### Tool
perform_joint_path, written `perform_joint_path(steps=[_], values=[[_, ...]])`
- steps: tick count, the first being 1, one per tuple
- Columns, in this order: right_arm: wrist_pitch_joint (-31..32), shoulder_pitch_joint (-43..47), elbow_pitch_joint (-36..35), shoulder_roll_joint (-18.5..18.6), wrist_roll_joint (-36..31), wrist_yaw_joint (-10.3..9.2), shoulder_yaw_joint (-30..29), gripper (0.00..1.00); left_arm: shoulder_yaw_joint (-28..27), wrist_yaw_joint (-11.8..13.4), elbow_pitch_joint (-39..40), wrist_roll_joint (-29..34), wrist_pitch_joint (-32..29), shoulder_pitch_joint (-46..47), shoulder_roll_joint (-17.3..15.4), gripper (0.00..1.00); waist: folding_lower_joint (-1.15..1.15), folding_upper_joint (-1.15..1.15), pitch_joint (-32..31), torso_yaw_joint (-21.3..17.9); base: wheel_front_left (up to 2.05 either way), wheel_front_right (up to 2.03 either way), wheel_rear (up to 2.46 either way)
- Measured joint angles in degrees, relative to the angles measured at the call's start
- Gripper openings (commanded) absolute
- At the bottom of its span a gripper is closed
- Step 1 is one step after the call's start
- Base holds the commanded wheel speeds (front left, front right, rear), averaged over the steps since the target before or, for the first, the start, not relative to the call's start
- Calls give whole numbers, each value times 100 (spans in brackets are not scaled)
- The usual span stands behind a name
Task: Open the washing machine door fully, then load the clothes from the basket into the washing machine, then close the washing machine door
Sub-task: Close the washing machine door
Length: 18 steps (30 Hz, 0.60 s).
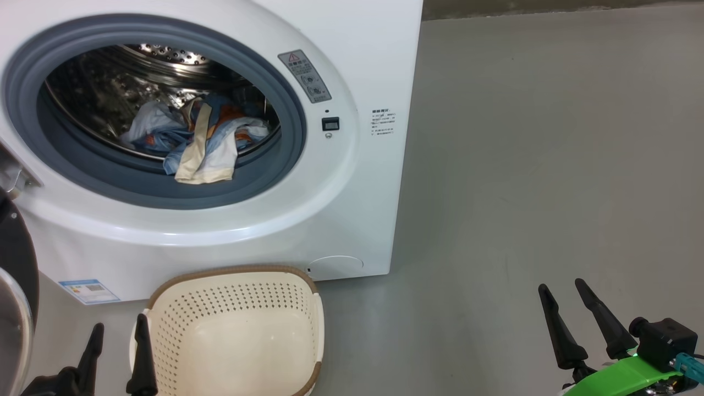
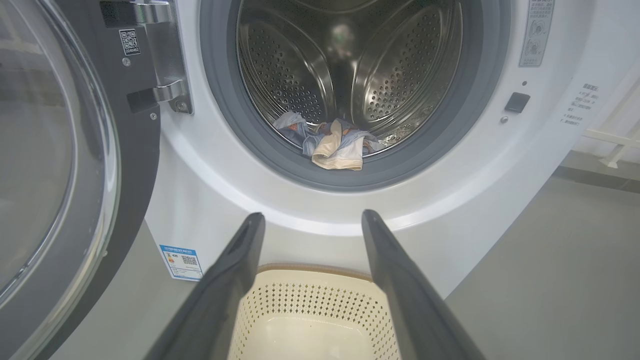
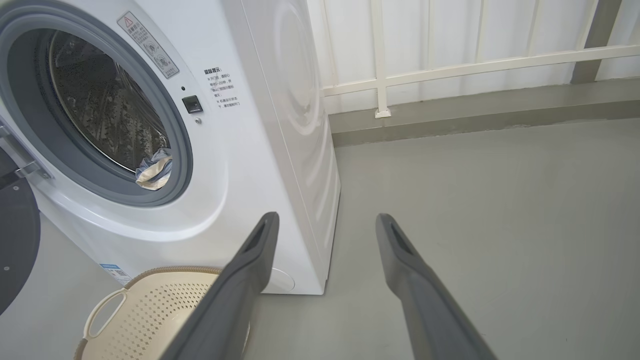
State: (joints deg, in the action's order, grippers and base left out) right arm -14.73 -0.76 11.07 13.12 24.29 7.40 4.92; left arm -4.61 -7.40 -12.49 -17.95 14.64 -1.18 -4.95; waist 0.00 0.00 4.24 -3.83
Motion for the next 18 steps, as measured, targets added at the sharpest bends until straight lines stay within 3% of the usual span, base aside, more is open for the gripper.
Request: perform_joint_path(steps=[18], values=[[1, 75, -27, 3, 0, 1, 0, 100, -33, 0, 16, 19, 0, -1, -5, 100, 0, 0, -13, 27, -17, 17, 0]])
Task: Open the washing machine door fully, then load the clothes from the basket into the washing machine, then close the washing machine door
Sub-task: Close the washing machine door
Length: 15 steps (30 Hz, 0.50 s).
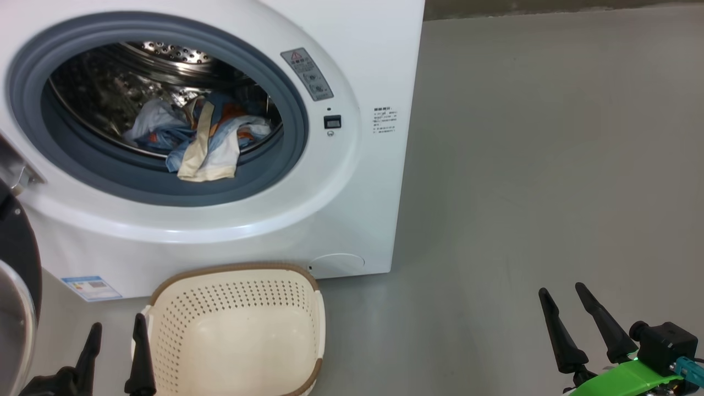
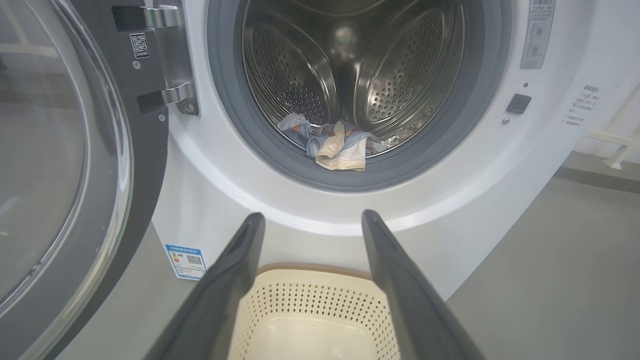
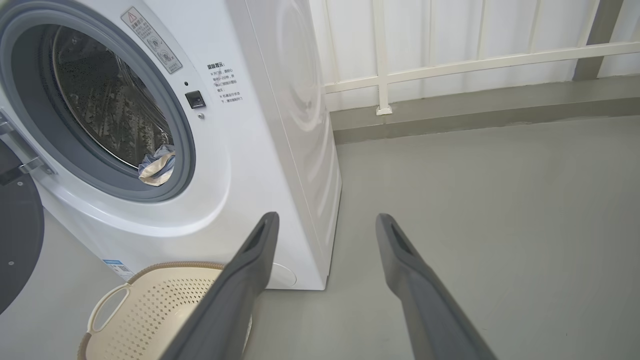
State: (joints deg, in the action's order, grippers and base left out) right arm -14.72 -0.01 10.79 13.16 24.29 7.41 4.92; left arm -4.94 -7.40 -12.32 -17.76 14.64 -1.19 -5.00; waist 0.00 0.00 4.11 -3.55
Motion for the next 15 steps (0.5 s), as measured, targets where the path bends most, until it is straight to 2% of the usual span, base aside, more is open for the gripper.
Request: perform_joint_path(steps=[15], values=[[-1, -1, -22, 1, 0, -1, -5, 100, 41, 0, 125, -10, 0, -3, 0, 100, 0, 0, 88, -4, -138, 138, 0]])
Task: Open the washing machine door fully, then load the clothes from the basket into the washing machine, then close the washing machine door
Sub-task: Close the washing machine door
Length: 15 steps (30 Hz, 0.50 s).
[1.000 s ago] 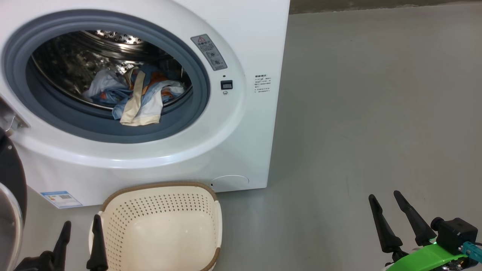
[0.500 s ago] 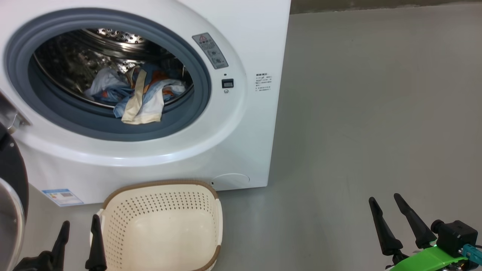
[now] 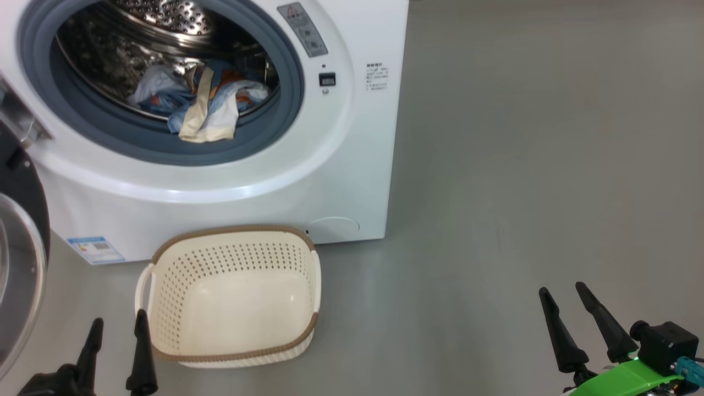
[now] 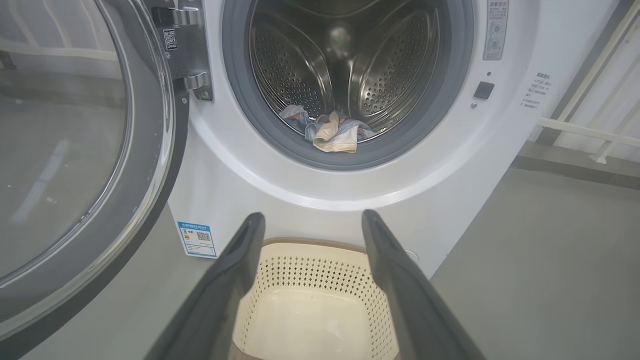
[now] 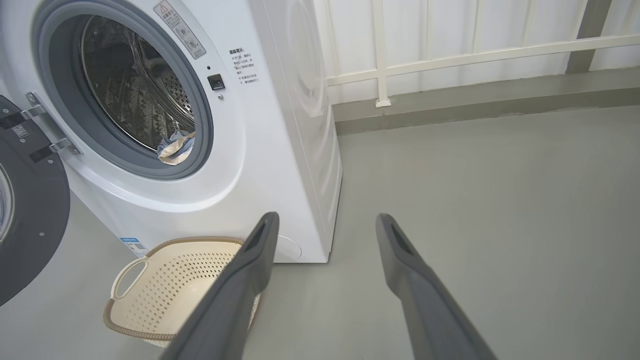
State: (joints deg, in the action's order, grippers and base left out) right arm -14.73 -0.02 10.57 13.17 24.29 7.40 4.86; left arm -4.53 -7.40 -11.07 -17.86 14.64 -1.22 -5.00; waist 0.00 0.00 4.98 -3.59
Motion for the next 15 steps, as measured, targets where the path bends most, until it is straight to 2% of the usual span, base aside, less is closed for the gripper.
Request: perform_joint_path(steps=[5, 15], values=[[1, 0, -1, 0, 0, 0, -8, 100, 10, 0, 35, 0, 0, 0, 0, 100, 0, 0, 24, 6, -48, 48, 0], [0, -2, -10, -1, 0, 1, -21, 100, 57, 0, 52, 2, 0, 3, 7, 100, 0, 0, 56, 105, -1, 1, 0]])
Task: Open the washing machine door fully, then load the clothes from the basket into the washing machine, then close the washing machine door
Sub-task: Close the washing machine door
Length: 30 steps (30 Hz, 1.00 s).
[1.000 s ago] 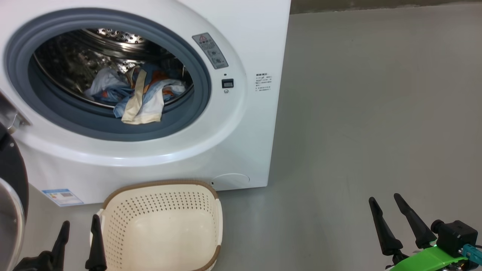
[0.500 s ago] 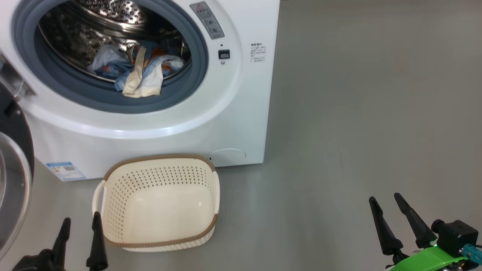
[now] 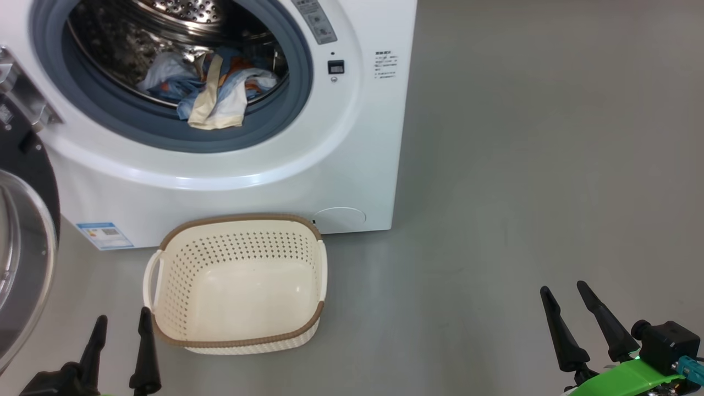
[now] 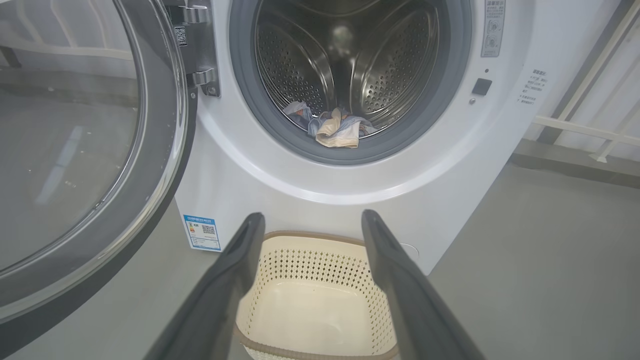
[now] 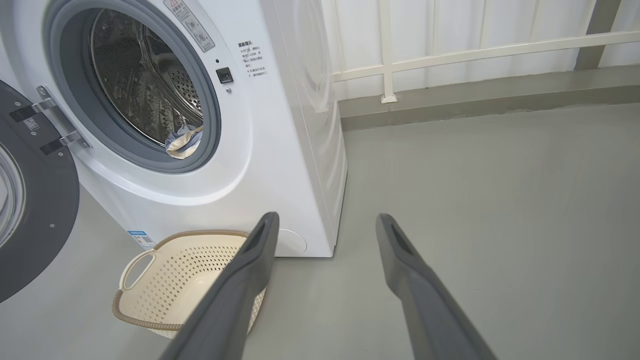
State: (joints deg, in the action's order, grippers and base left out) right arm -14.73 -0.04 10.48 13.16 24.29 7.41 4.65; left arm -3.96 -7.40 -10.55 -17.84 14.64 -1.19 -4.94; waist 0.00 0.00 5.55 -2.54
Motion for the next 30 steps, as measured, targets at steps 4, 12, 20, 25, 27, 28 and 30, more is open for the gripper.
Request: perform_joint_path(steps=[4, 12, 20, 25, 27, 28, 30], values=[[1, -4, -31, 1, -2, -1, 9, 100, -12, 0, 41, 0, 0, 3, 19, 100, 0, 0, 29, 124, 0, 0, 0], [0, -67, -30, 68, -24, -1, 92, 100, -89, 0, 66, -21, 0, 5, 89, 100, 0, 0, 84, 544, 0, 0, 0], [1, -148, -12, 185, -24, -1, 323, 100, -243, 0, 109, -62, 0, -3, 197, 100, 0, 0, 93, 1126, 0, 0, 0], [1, -261, 26, 243, -24, 0, 488, 100, -307, 0, 129, -112, 0, -37, 226, 100, 0, 0, 79, 1522, 0, 0, 0], [1, -273, 34, 271, -24, -1, 547, 100, -319, 0, 133, -115, 0, -100, 237, 100, 0, 0, 70, 1681, 0, 0, 0], [1, -272, 42, 275, -24, -1, 569, 100, -324, 0, 132, -116, 0, -137, 242, 100, 0, 0, 64, 1758, 0, 0, 0], [1, -273, 48, 280, -24, 0, 606, 100, -330, 0, 132, -123, 0, -159, 260, 100, 0, 0, 52, 1917, 0, 0, 0]])
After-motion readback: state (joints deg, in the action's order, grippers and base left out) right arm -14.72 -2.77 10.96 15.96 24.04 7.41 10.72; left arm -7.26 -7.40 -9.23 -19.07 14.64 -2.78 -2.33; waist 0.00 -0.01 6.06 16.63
